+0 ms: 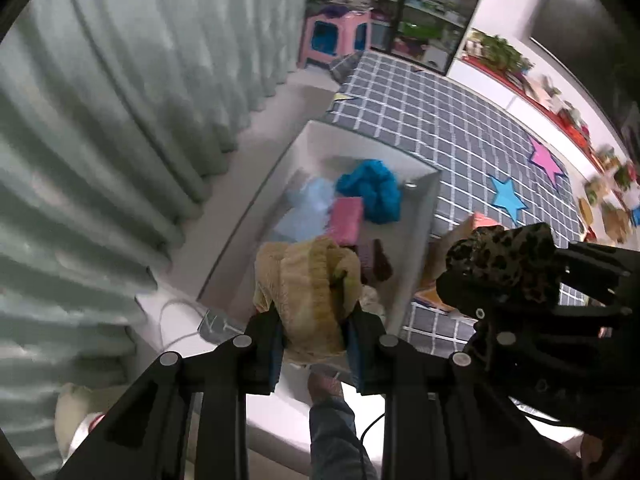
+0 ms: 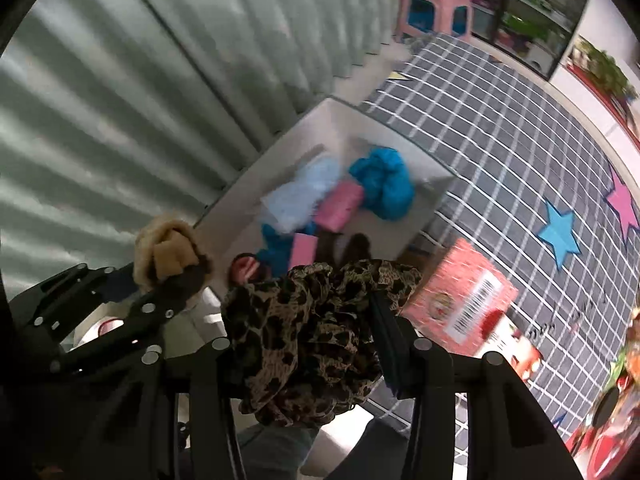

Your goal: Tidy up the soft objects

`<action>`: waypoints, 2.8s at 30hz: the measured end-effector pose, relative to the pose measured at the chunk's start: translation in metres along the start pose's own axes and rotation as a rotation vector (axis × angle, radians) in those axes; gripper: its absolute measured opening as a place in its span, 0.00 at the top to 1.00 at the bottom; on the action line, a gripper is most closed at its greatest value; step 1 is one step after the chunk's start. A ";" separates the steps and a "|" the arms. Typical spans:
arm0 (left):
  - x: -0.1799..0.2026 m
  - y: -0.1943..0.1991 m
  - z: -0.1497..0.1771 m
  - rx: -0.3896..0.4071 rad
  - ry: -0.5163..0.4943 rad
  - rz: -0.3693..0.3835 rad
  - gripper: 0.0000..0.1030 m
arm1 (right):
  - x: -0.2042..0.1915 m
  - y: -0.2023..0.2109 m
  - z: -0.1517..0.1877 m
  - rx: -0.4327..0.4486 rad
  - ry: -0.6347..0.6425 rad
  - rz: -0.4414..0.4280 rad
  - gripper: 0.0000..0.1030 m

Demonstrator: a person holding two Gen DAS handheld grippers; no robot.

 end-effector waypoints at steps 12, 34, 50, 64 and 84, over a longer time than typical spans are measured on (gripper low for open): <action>-0.015 -0.027 0.007 -0.064 0.037 -0.008 0.72 | -0.005 -0.014 -0.005 -0.041 0.008 0.004 0.54; -0.017 -0.054 0.004 -0.133 0.047 -0.009 0.72 | 0.006 -0.030 -0.023 -0.077 -0.013 -0.004 0.54; -0.010 -0.085 0.001 -0.206 0.044 -0.016 0.72 | 0.020 -0.049 -0.042 -0.087 -0.047 -0.036 0.54; -0.002 -0.088 -0.009 -0.166 0.053 0.010 0.19 | 0.028 -0.056 -0.051 -0.085 -0.059 -0.057 0.39; -0.004 -0.038 -0.006 -0.106 0.010 -0.039 0.10 | 0.039 -0.005 -0.047 0.012 -0.041 0.021 0.01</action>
Point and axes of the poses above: each gripper's, at about its wrist camera, not at the fingertips, and y roughly against the way its jaws point, x to its right, z to its underside, the point moved 9 cm from there along -y, roughly the way its jaws point, and after that the axes turned 3 degrees about -z, right-handed, at the moved point
